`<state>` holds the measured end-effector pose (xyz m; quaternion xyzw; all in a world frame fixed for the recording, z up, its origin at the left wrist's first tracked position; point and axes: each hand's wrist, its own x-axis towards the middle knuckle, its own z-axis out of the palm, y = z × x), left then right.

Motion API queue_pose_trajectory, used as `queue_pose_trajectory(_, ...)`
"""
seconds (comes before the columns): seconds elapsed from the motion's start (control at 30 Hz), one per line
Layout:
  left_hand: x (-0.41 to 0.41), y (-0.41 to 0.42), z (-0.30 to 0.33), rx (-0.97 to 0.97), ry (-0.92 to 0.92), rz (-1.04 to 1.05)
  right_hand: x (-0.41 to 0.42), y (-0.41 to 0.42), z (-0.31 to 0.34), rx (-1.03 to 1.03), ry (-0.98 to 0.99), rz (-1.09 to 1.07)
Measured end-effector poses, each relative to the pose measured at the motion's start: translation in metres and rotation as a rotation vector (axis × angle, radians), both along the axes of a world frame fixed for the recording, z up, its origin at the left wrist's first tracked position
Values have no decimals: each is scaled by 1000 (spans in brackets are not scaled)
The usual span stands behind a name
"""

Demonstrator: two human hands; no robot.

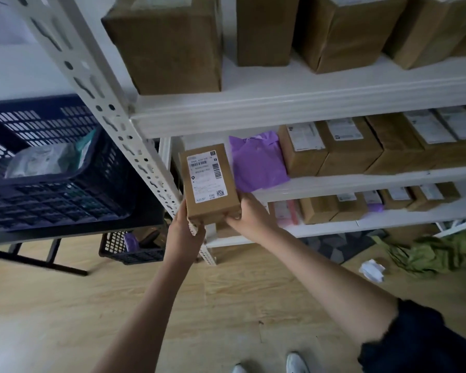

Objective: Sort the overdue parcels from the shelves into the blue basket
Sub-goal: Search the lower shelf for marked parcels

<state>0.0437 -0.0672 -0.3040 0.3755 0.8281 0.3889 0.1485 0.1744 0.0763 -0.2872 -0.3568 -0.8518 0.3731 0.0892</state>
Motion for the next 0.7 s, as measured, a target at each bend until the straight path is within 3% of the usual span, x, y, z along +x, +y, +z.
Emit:
queue_pose_trajectory(0.17, -14, 15, -4, 33, -13, 88, -28, 11, -11, -6, 69, -7)
queue_pose_trajectory(0.47, -40, 63, -4, -87, -49, 234, -56, 40, -14, 10, 113, -50)
queue_pose_trajectory(0.7, -4, 26, -21, -4, -37, 300, 2, 37, -18, 78, 94, -25)
